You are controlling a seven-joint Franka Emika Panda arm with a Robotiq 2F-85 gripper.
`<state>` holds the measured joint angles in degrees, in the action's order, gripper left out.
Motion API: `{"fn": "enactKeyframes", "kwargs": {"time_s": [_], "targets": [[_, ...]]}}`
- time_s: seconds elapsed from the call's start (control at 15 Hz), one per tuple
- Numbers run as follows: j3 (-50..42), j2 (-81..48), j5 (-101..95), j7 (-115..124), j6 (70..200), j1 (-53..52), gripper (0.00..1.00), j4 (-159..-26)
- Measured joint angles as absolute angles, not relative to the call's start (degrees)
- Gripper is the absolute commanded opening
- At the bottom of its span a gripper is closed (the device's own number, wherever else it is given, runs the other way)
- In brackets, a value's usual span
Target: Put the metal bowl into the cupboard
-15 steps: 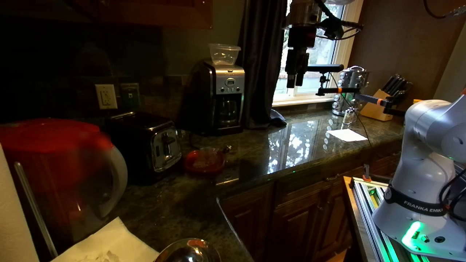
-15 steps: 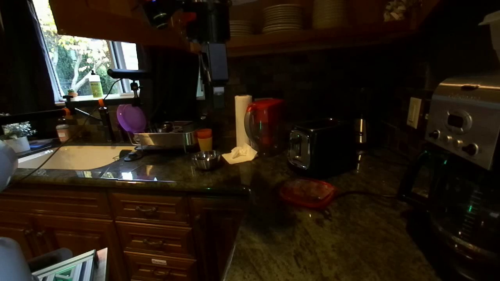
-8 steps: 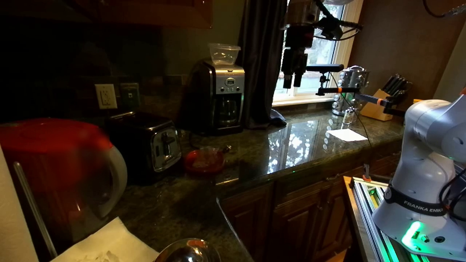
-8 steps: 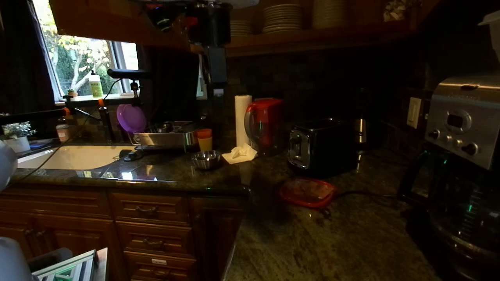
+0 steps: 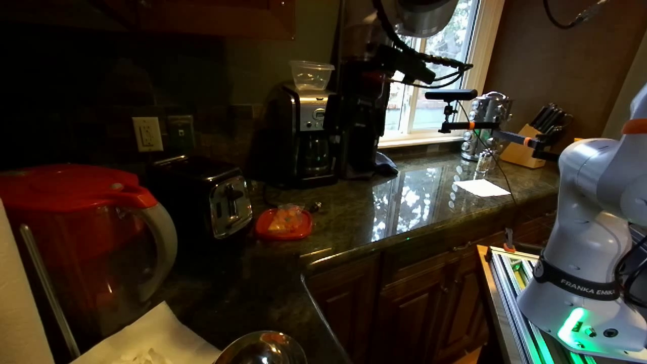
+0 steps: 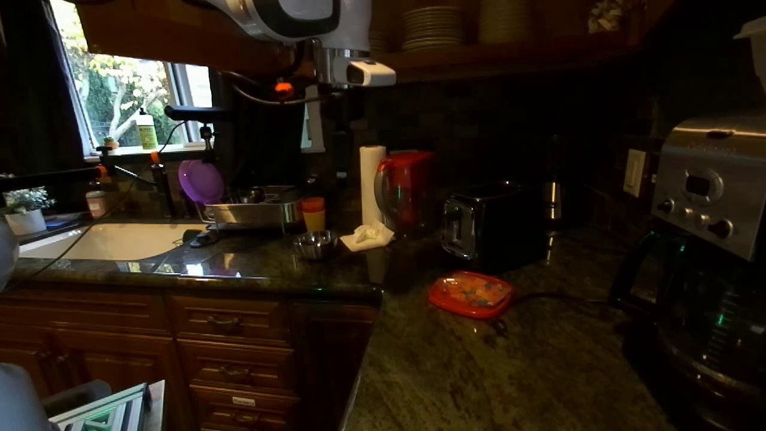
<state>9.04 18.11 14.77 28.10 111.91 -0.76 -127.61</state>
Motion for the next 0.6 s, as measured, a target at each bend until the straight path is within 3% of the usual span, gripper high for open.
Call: {"fn": "enactKeyframes", "kwargs": {"time_s": [0.6], "targets": [[12.0, 13.1, 14.5, 28.6, 110.6, -4.6, 1.00, -124.4]]}}
